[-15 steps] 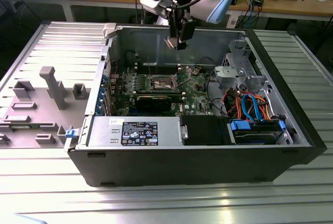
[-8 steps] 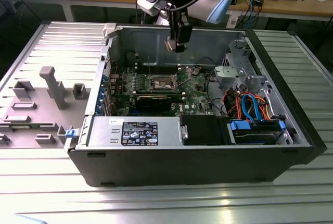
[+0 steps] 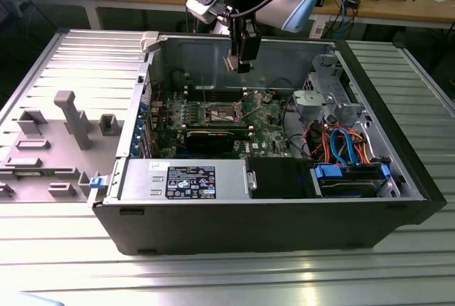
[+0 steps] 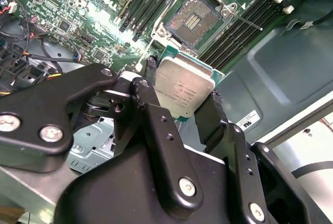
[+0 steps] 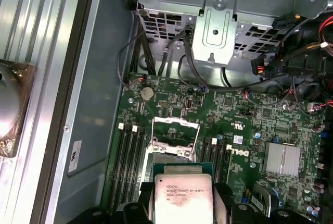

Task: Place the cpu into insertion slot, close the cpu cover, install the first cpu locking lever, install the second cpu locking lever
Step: 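Place the cpu into insertion slot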

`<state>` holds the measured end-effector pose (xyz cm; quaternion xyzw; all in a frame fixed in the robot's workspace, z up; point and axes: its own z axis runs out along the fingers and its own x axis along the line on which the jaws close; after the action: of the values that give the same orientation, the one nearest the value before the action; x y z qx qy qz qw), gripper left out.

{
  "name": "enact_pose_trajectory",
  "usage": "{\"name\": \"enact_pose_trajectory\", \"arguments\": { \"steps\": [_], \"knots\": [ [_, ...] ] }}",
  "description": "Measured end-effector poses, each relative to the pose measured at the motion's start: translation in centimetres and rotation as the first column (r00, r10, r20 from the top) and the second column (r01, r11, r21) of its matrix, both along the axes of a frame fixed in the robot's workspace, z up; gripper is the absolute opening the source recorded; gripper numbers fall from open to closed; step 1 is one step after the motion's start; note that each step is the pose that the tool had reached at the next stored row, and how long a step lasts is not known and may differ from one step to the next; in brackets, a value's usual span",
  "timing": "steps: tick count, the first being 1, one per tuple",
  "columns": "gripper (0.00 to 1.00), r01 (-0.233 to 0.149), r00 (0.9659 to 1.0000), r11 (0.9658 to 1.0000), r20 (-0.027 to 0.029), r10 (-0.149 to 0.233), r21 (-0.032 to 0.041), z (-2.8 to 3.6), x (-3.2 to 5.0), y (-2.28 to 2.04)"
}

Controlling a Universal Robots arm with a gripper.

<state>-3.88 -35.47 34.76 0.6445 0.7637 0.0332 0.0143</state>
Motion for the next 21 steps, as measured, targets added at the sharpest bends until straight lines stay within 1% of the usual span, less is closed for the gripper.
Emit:
{"name": "enact_pose_trajectory", "arguments": {
  "steps": [7,11,21],
  "knots": [
    [0.54,0.000,1.0000,1.0000,0.0000,0.000,0.0001,-0.01,-0.11,0.00],
    [0.54,0.000,1.0000,1.0000,0.0000,0.000,0.0000,0.00,-0.42,0.00],
    [0.54,0.000,1.0000,1.0000,0.0000,0.000,0.0000,0.00,-0.49,0.00]
  ]
}}
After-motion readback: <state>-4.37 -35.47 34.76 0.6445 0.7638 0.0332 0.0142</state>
